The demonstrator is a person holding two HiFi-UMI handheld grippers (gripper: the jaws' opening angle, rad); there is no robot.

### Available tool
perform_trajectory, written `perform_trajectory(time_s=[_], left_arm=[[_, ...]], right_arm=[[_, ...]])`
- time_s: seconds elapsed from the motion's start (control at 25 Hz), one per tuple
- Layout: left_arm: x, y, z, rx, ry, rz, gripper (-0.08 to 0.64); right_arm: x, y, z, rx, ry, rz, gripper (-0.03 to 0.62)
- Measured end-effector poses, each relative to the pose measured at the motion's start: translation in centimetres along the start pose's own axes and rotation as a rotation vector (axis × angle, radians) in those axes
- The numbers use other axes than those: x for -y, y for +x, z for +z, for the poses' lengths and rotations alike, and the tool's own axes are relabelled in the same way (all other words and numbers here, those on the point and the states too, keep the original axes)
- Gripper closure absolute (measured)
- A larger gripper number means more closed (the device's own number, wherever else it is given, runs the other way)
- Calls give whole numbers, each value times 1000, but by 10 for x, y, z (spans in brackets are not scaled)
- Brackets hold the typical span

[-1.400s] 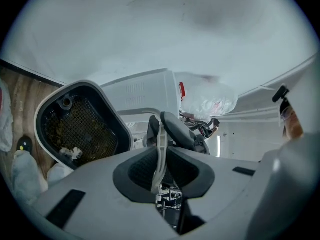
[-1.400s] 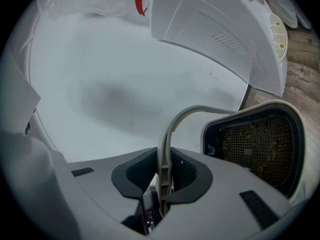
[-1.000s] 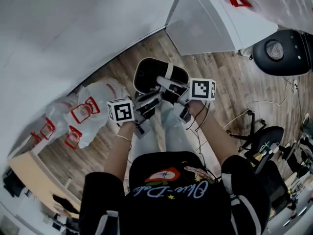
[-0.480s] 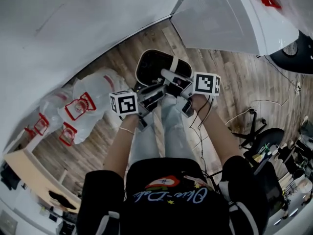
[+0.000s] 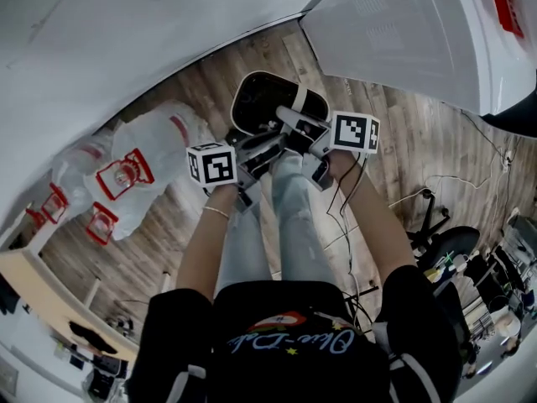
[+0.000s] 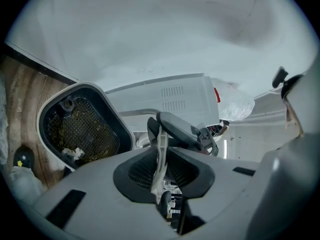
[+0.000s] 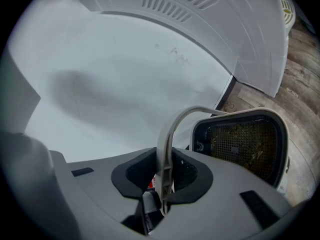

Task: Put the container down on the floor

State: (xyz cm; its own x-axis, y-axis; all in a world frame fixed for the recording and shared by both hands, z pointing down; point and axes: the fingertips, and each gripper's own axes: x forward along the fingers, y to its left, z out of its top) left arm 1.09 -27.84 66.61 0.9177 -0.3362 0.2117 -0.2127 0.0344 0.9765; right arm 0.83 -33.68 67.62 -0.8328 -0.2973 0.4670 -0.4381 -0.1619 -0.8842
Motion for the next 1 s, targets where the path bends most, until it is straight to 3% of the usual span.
perform_trajectory(time_s=[0.24, 1.0], left_arm=[[-36, 12, 4, 10, -3, 13, 512], [-87, 31, 18, 5, 8, 51, 512]], right_arm=[[33, 18, 7, -18, -3, -21, 532], [82, 52, 21, -77, -27, -82, 532]])
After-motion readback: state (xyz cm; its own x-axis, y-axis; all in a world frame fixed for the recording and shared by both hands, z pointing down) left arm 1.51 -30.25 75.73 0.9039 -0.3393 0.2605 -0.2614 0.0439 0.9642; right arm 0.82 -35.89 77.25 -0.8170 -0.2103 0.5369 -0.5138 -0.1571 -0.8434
